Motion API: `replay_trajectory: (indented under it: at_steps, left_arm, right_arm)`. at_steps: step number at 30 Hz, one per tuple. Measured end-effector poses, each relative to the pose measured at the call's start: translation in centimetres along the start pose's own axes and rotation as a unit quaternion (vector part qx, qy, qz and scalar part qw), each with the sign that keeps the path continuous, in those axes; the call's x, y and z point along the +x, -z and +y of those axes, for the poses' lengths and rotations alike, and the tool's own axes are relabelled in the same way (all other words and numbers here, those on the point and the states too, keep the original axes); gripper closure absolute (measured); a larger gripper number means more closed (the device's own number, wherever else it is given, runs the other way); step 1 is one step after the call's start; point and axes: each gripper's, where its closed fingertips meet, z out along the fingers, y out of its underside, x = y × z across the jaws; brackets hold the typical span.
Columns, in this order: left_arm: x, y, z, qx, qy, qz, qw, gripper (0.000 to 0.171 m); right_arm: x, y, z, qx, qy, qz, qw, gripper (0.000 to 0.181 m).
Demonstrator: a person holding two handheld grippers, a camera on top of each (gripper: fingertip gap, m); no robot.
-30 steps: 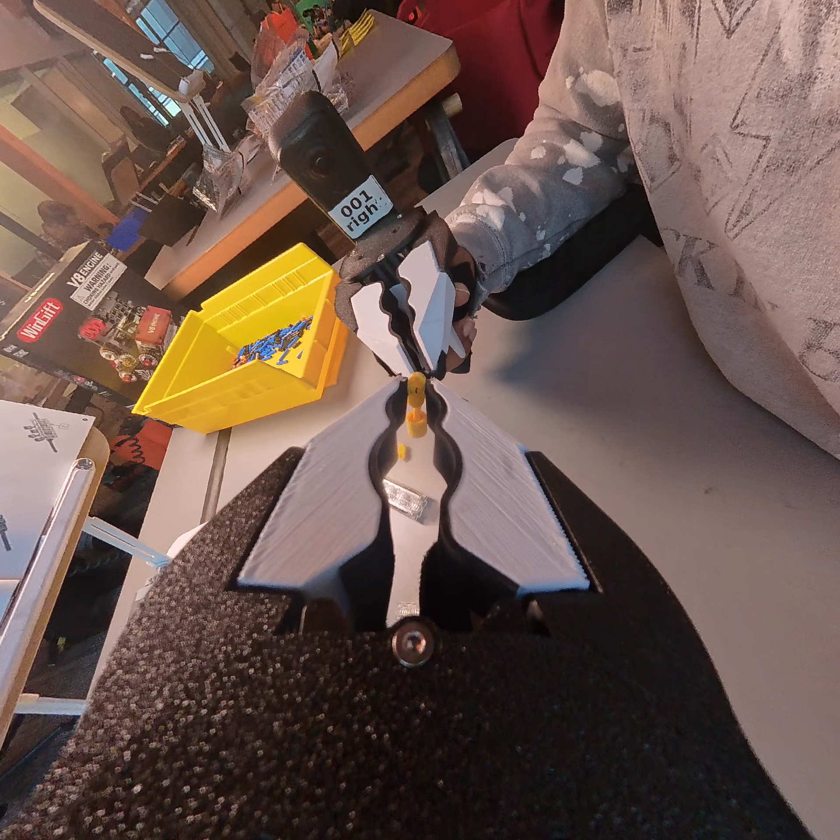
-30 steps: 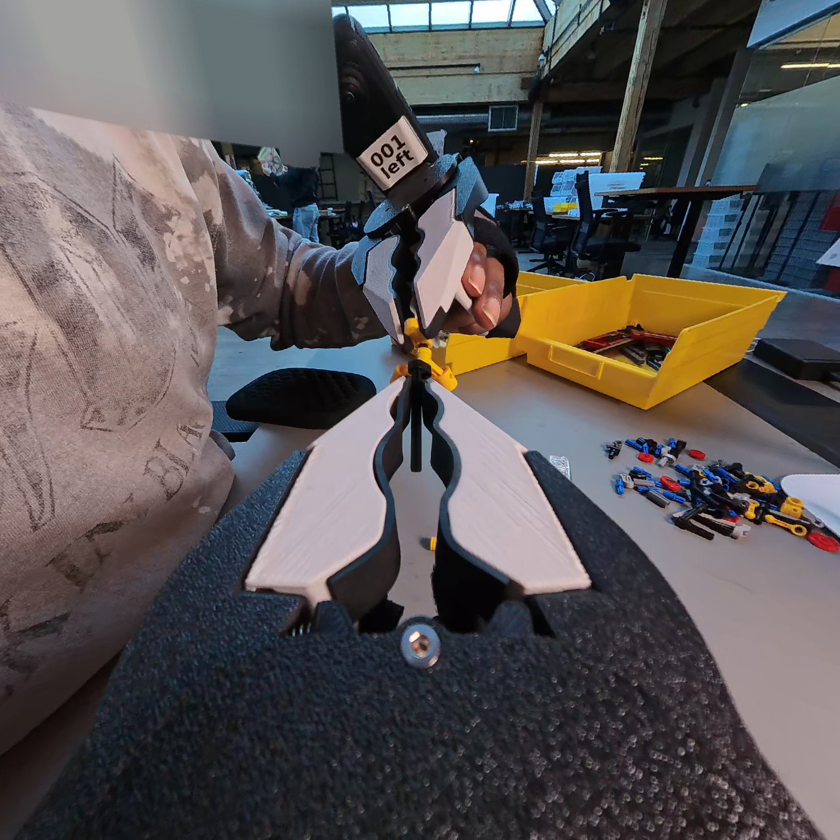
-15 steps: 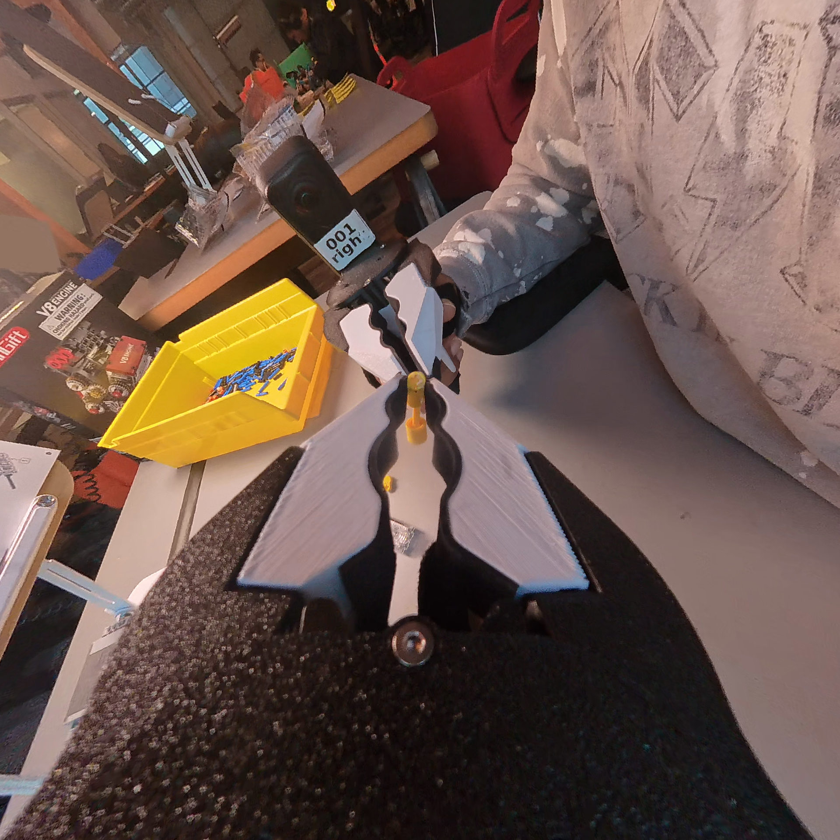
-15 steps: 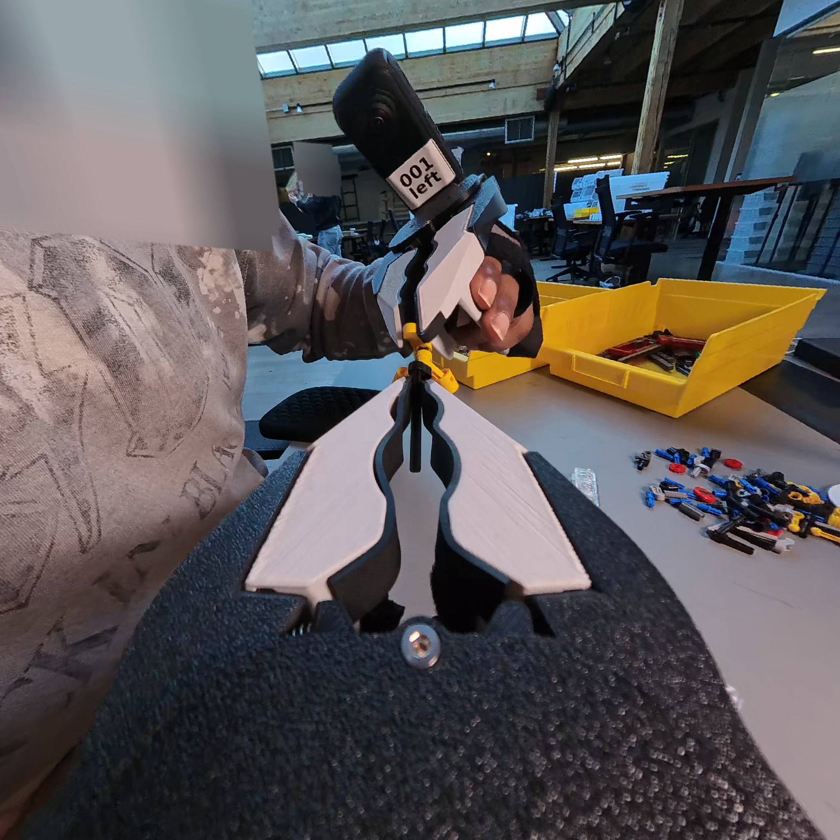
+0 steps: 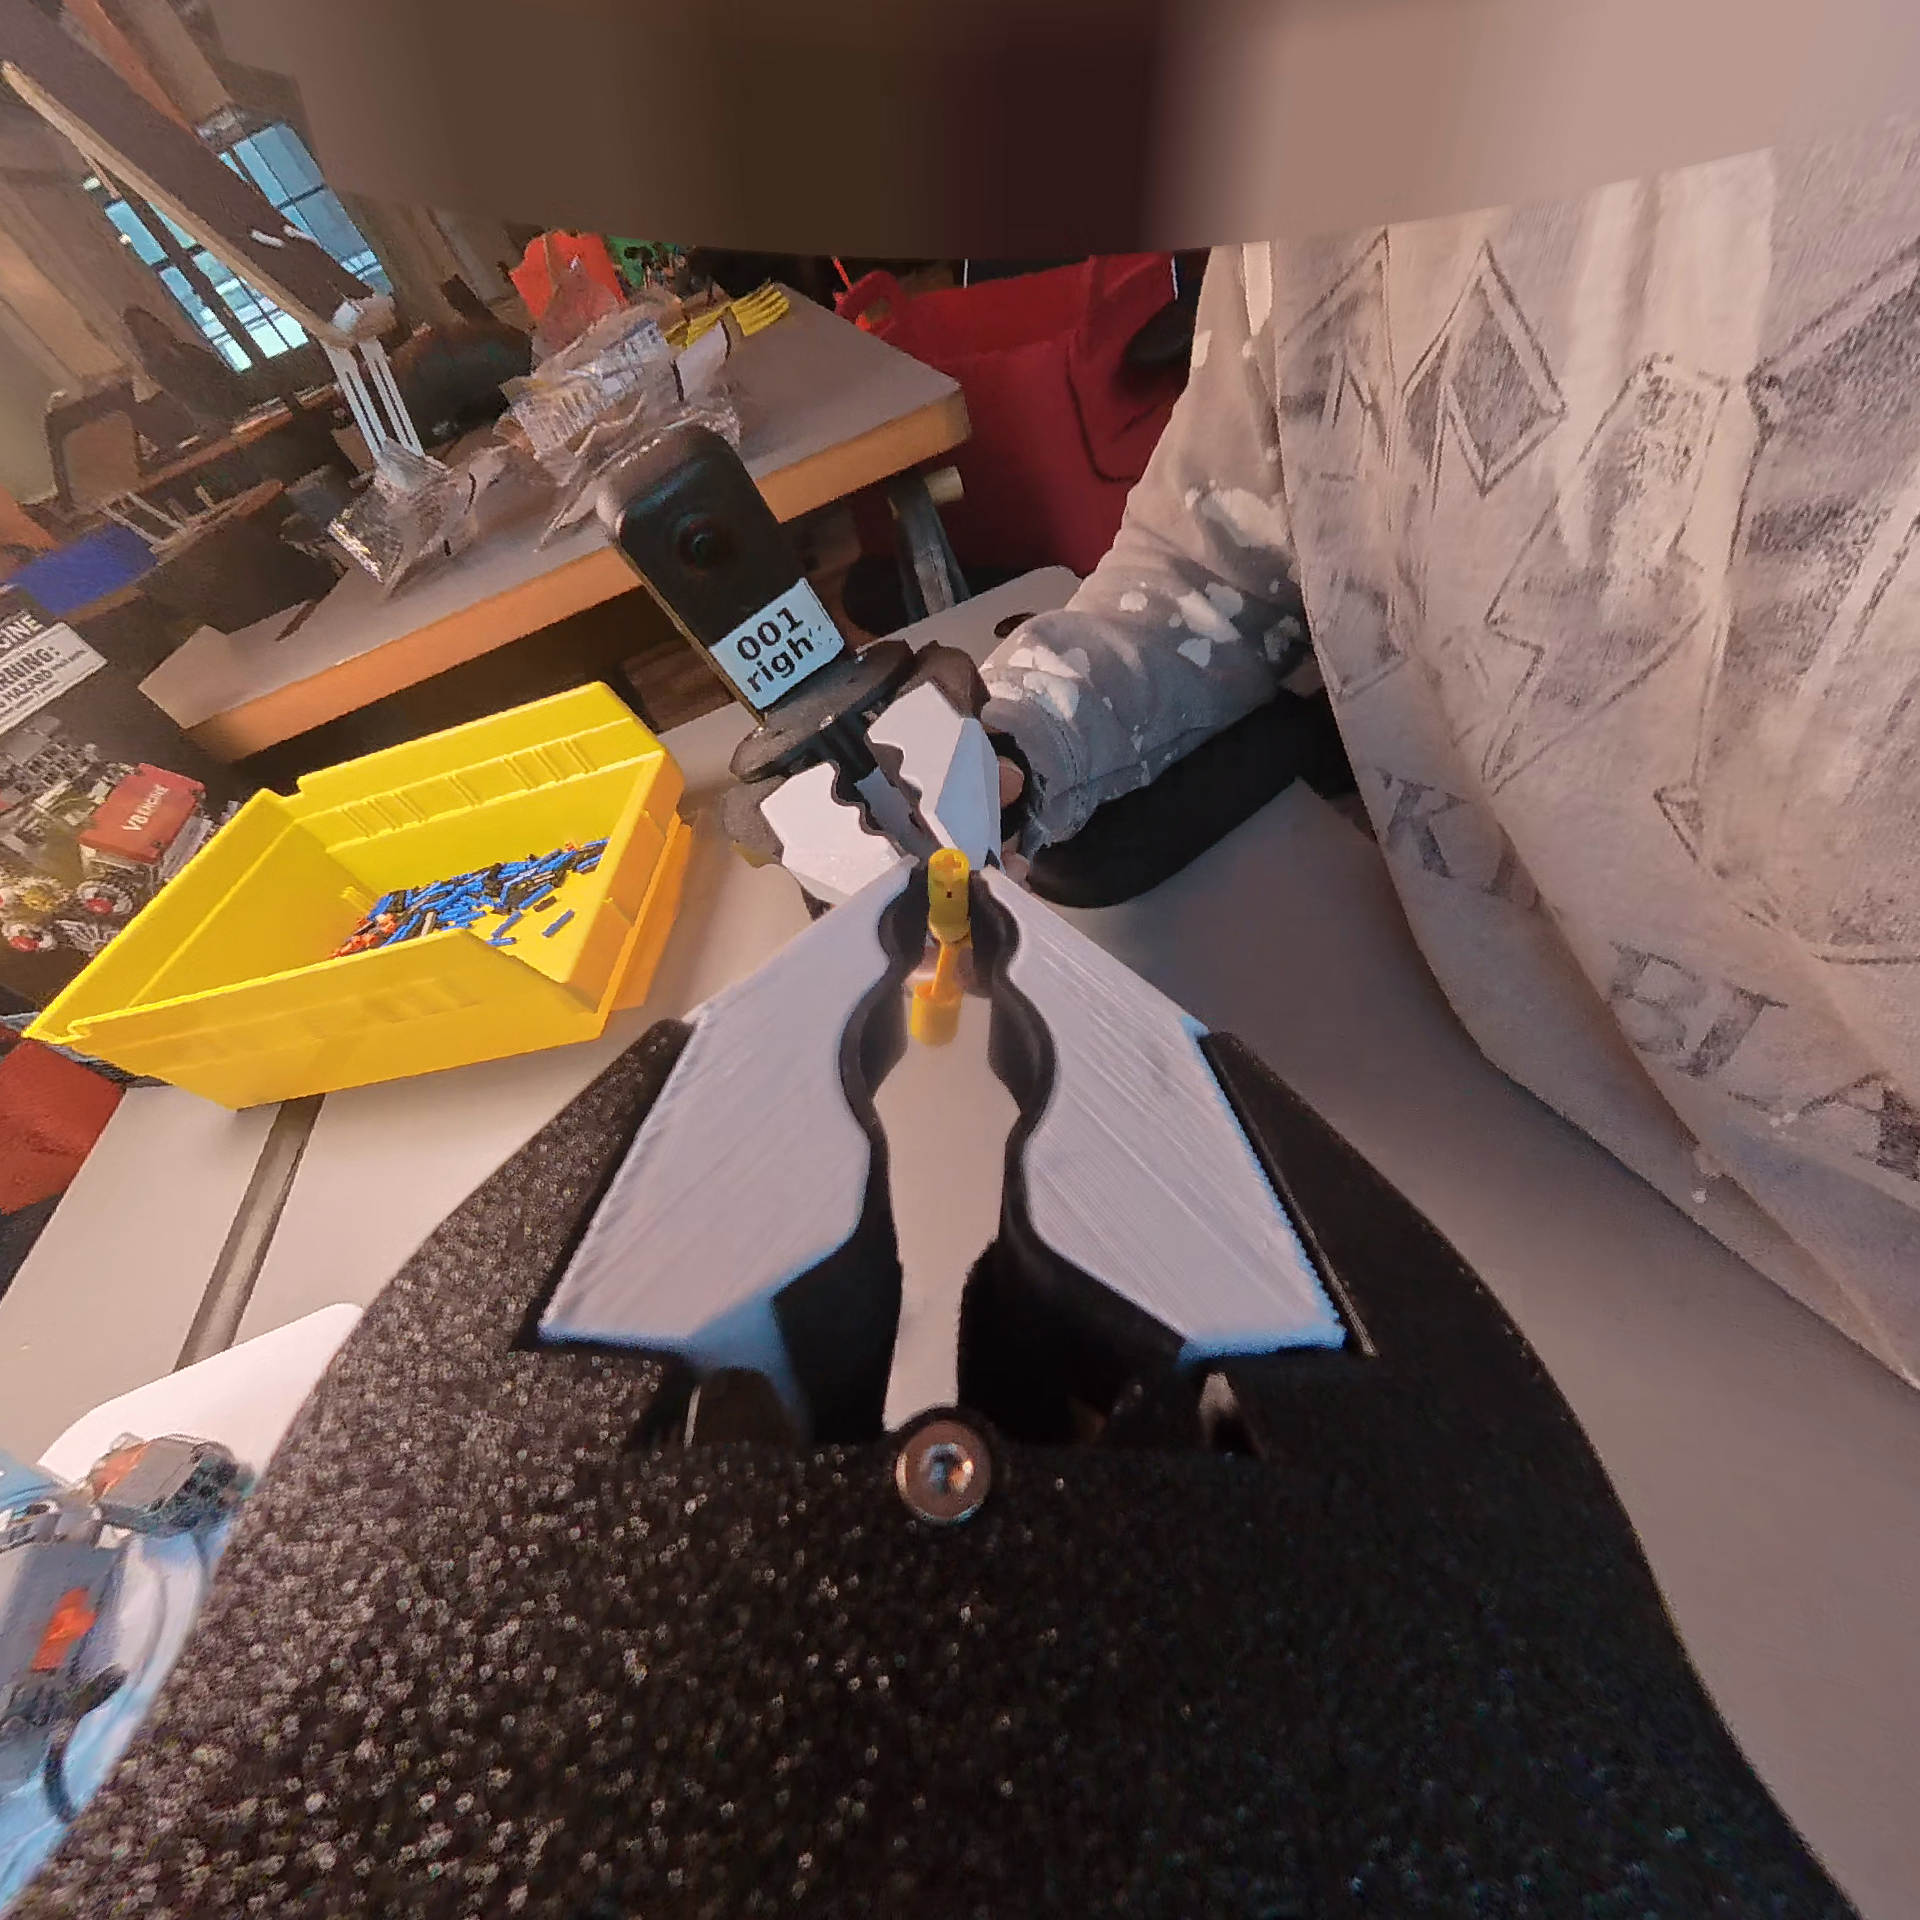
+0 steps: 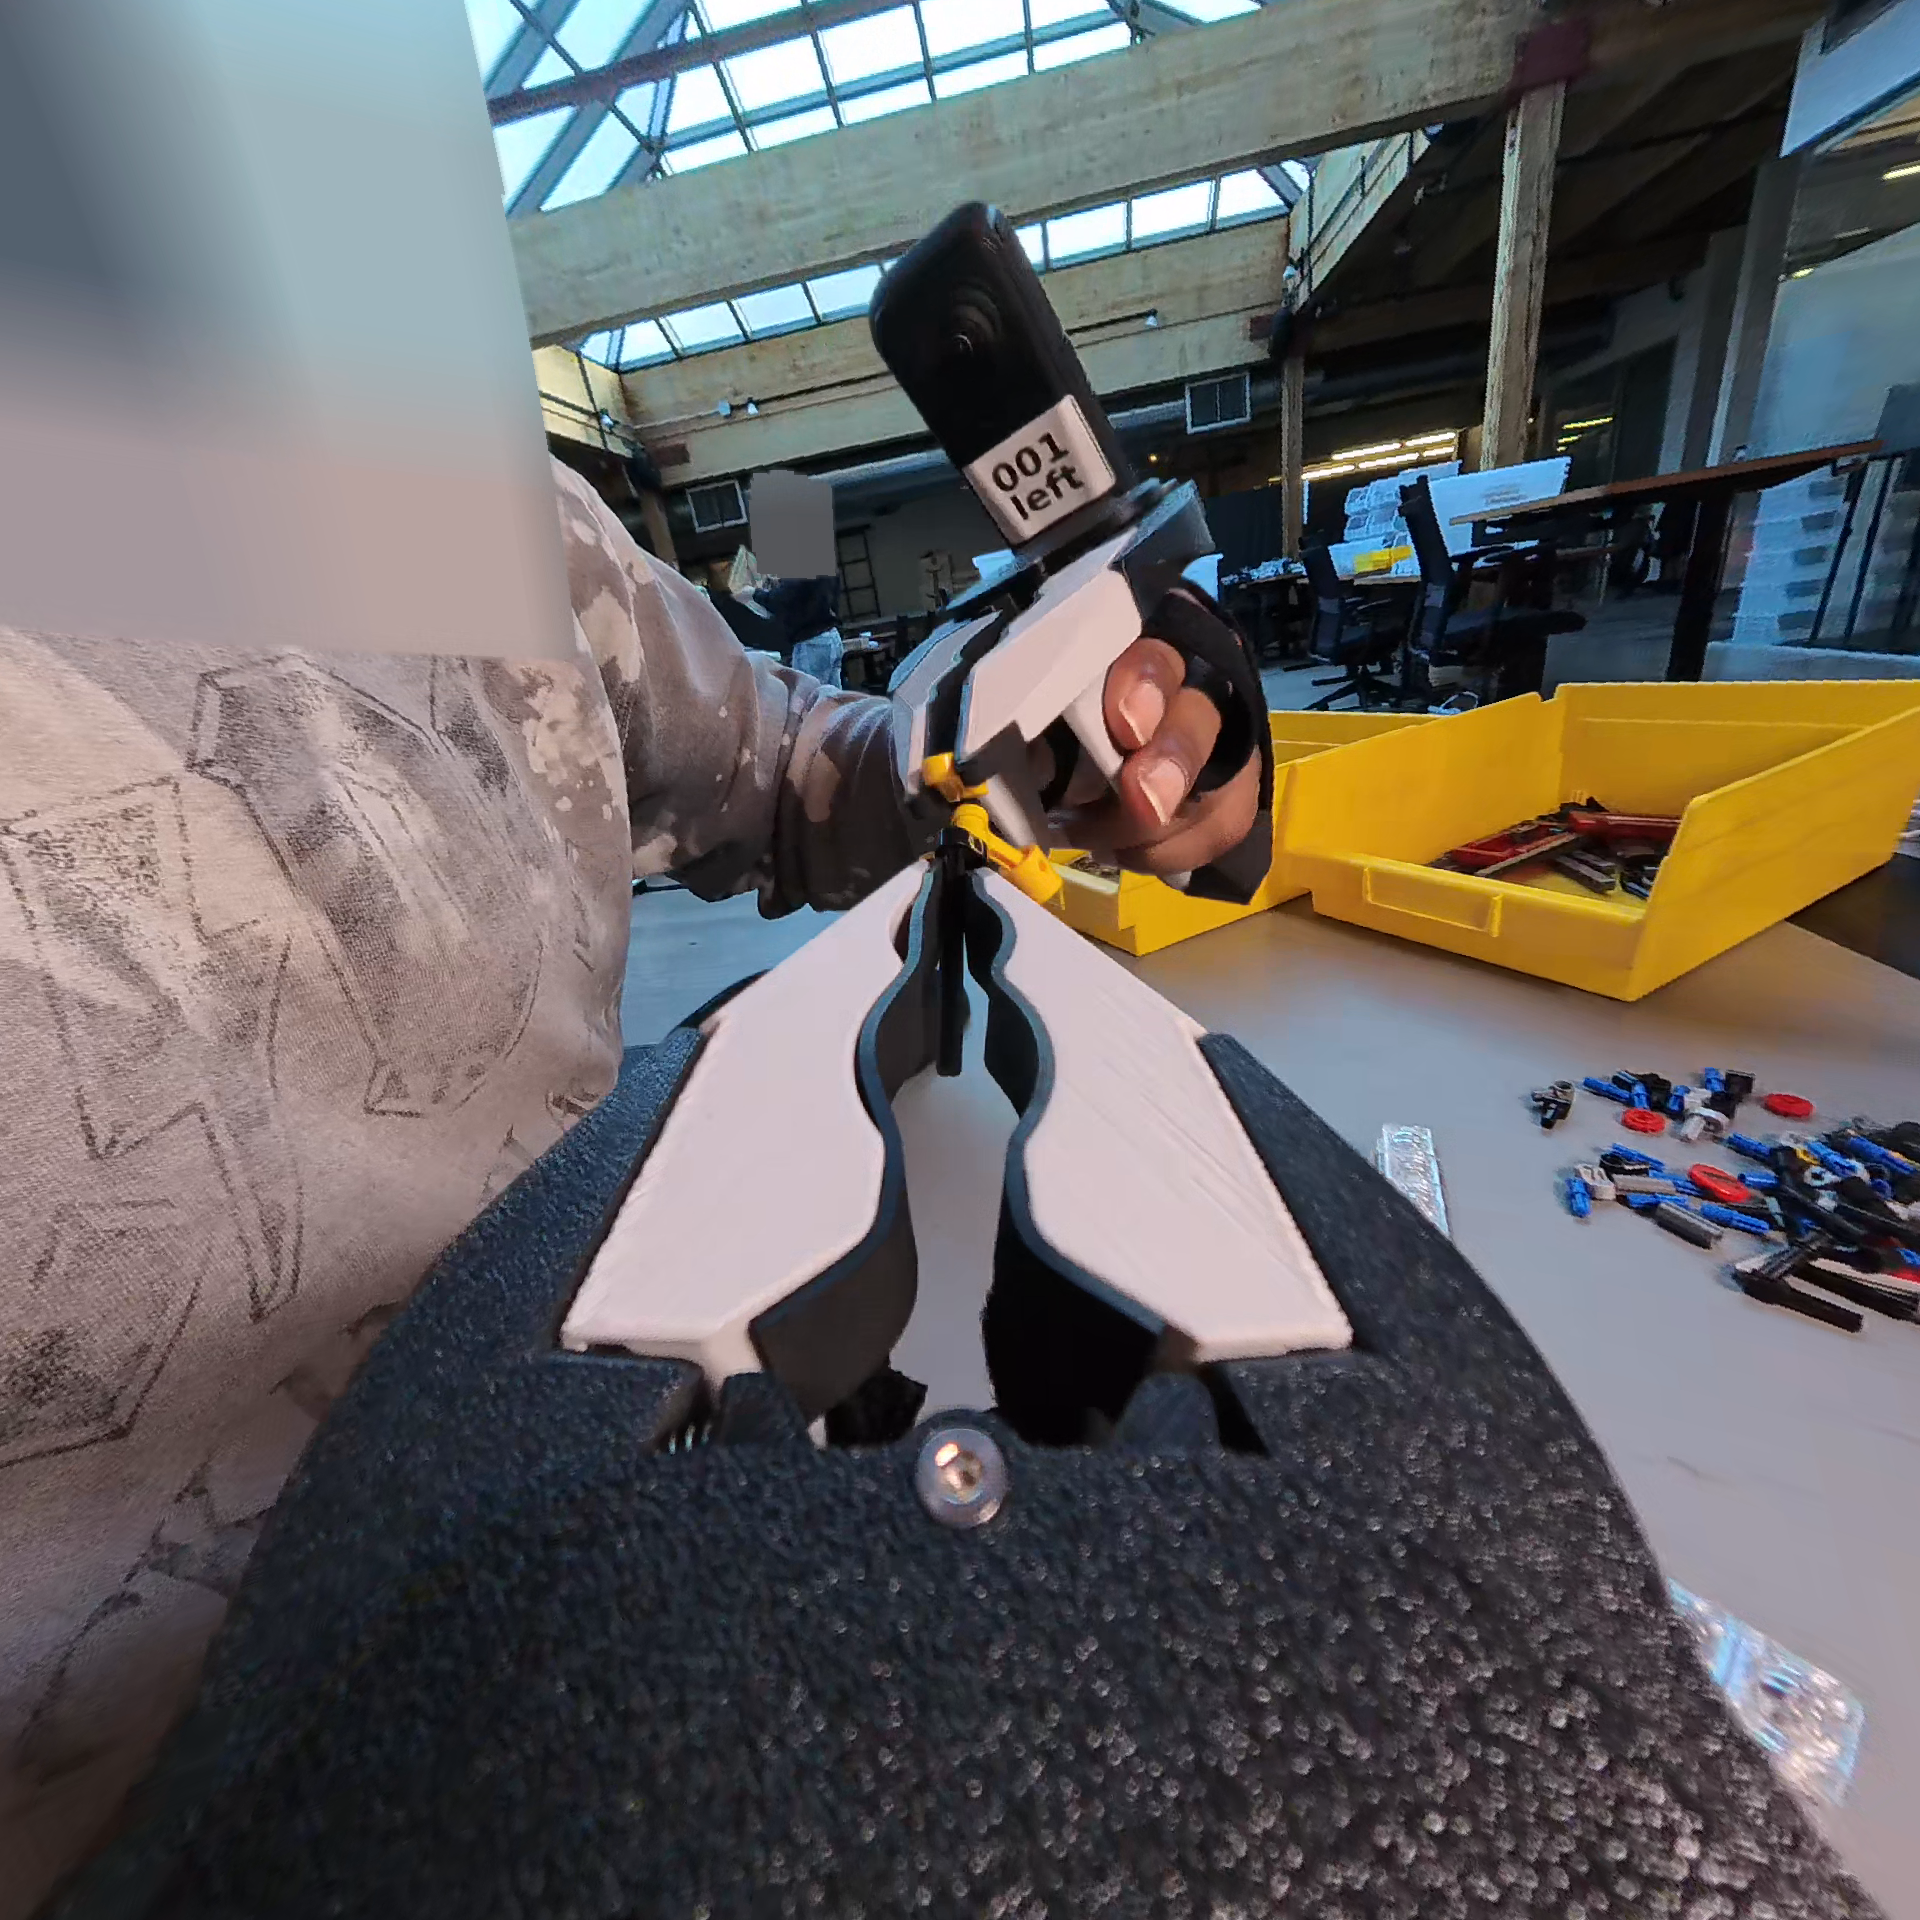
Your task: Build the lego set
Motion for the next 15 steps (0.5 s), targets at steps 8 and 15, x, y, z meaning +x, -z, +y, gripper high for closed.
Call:
replay_trajectory:
  at_steps: [8, 15]
  left_arm:
    - [0.3, -0.2, -2.9, 0.133, 0.032, 0.005, 0.991, 0.164]
    - [-0.6, 0.3, -4.7, 0.282, 0.1, 0.005, 0.954, 0.164]
  right_arm:
    - [-1.7, 0.0, -2.0, 0.083, -0.081, -0.073, 0.99, 0.18]
    - [-1.8, -0.1, -3.5, 0.142, -0.135, -0.084, 0.977, 0.179]
